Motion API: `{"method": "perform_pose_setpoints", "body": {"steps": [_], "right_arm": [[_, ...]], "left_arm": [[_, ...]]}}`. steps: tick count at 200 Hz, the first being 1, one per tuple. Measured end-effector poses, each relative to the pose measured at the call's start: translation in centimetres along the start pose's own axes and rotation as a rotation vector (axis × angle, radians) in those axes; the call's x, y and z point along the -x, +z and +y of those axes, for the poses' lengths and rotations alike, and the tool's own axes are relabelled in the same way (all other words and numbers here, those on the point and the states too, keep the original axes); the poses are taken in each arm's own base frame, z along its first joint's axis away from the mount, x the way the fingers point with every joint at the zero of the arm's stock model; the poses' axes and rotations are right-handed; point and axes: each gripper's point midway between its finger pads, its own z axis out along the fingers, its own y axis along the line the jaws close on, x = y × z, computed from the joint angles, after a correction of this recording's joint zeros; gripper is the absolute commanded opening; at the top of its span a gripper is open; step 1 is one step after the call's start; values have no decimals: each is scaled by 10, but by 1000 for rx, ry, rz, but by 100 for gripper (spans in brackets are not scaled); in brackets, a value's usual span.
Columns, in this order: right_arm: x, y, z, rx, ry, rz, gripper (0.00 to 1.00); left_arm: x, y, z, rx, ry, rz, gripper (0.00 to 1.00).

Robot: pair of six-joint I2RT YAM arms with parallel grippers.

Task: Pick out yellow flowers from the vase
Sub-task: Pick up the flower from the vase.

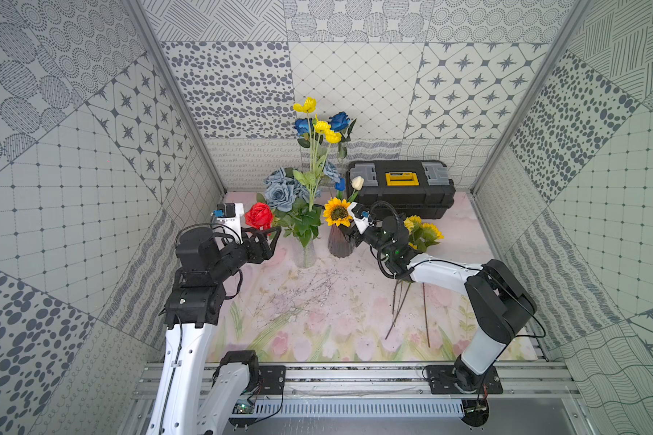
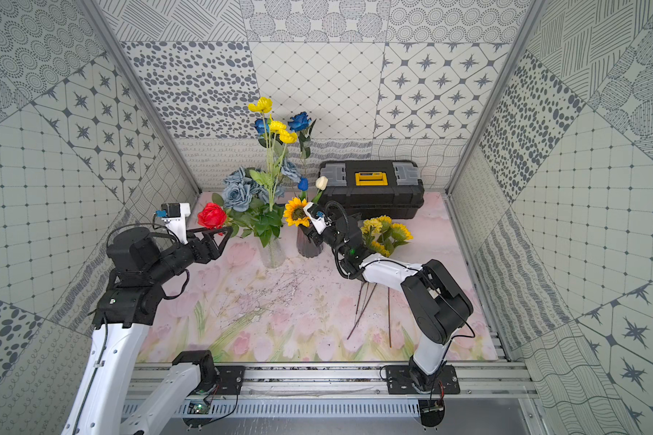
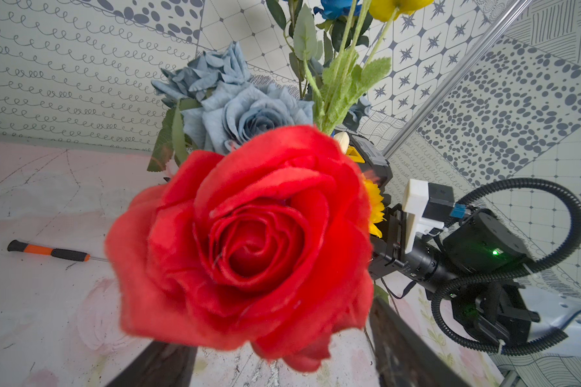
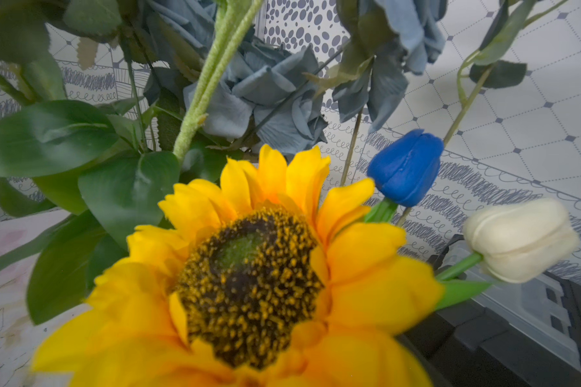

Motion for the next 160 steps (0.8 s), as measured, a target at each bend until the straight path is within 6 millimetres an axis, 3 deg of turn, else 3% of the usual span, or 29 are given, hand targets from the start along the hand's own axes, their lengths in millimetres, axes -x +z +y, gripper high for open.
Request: {"method": "perform_pose_setpoints", "body": {"steps": [39,65,116,160], "right_arm": [[6,5,4,-2,-15,-12,60],[8,6,3,-8,-25,-16,68],[5,16,5,-23,-37,-7,68],[3,20,3,-39,-46,2,52]], "left_arm": [[0,-1,0,0,1,-2,78],[-1,-1,0,0,-1,-1,78],[-2,-1,0,0,-4,0,78],[-1,-2,-1,-1,-1,-4,78]]}}
